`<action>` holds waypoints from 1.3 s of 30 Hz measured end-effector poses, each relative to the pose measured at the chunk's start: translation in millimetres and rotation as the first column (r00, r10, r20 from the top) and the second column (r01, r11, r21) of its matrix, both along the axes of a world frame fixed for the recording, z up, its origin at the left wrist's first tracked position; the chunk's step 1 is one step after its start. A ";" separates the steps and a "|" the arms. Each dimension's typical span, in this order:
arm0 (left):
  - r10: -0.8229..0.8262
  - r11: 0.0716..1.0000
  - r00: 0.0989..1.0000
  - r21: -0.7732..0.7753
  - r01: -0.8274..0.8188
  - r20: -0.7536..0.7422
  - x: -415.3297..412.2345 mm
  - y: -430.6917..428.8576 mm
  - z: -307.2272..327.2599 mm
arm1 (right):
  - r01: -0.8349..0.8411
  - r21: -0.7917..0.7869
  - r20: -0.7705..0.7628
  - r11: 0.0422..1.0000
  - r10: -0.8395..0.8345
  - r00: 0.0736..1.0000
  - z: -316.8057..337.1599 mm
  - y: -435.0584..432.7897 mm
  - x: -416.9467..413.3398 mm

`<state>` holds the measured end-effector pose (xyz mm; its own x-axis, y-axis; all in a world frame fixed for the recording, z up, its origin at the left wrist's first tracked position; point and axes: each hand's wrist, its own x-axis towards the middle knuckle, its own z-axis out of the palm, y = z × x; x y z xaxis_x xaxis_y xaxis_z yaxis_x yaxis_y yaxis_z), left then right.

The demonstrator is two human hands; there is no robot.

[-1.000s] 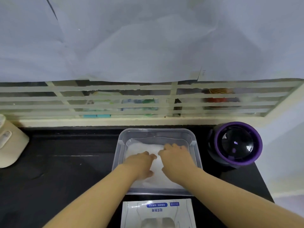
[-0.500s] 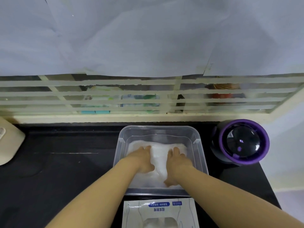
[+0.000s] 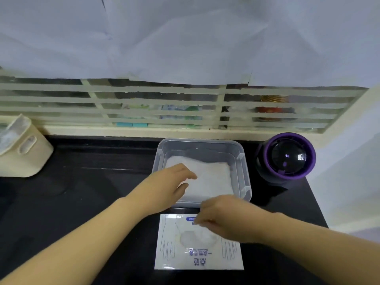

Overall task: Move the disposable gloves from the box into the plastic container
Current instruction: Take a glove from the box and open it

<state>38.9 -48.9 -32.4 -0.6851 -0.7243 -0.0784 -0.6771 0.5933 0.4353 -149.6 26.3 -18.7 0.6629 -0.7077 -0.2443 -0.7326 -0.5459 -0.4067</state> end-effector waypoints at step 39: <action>-0.111 0.986 0.871 0.159 0.038 0.478 22.0 78.5 -43.1 | 0.557 -0.088 0.355 0.826 -0.497 0.792 -4.9 16.9 -12.8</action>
<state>60.8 29.7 -75.5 -0.5863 -0.6289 -0.5106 -0.7801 0.6082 0.1465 -162.3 43.2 -23.6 0.1914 -0.9790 0.0705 -0.7831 -0.1956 -0.5904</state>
